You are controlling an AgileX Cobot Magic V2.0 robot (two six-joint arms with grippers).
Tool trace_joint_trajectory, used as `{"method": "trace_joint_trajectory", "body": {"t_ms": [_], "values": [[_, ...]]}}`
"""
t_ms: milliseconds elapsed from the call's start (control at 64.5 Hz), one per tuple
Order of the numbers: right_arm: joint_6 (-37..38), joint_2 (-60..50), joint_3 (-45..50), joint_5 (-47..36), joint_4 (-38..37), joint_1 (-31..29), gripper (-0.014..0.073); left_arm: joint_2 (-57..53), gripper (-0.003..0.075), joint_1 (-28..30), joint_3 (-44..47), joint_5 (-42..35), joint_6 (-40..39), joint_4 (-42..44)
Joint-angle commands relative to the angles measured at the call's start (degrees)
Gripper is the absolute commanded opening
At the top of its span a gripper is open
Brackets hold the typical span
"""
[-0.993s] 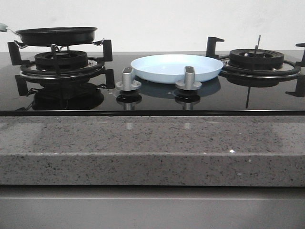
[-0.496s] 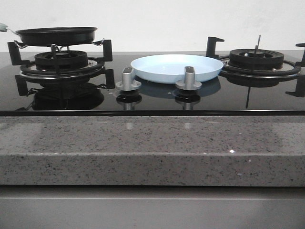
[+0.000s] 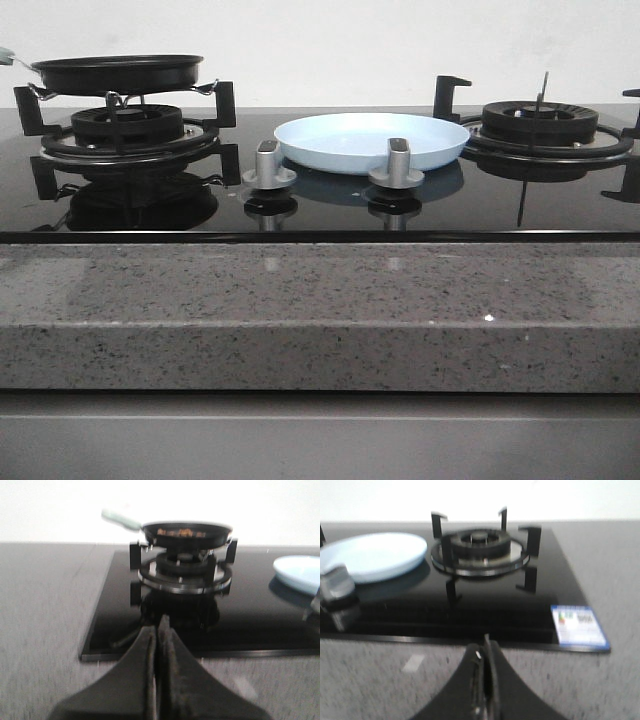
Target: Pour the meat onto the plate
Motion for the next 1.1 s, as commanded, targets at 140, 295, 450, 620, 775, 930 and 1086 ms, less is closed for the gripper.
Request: {"method": "trace_joint_trajectory", "body": {"t_ms": [140, 295, 450, 620, 775, 930, 1086], "values": [[0.1, 11.8, -14.5, -2.4, -1.0, -0.4, -0.0060, 12.2, -0.0020, -0.4, -14.3, -3.4, -0.5, -0.5], [0.1, 22.9, -22.3, -2.3, -1.4, -0.4, -0.0060, 24.9, -0.0020, -0.4, -22.5, -3.1, -0.5, -0.5], [0.1, 30.3, -26.1, -3.2, -1.4, -0.4, -0.0058, 32.6, -0.0020, -0.4, -26.7, -3.7, -0.5, -0.4], [0.1, 31.1, -26.1, -4.0, -1.3, -0.4, 0.0008, 34.5, -0.0010, -0.4, -26.7, -4.7, -0.5, -0.4], [0.1, 31.1, -26.1, -4.0, -1.3, -0.4, 0.0248, 34.5, 0.0209, -0.4, -26.7, -5.0, -0.5, -0.4], [0.1, 31.1, -26.1, -4.0, -1.3, -0.4, 0.0456, 34.5, 0.0544, -0.4, -26.7, -5.0, -0.5, -0.4], [0.1, 31.1, -26.0, -5.1, -1.3, -0.4, 0.0486, 34.5, 0.0585, -0.4, -26.7, -5.0, -0.5, -0.4]]}}
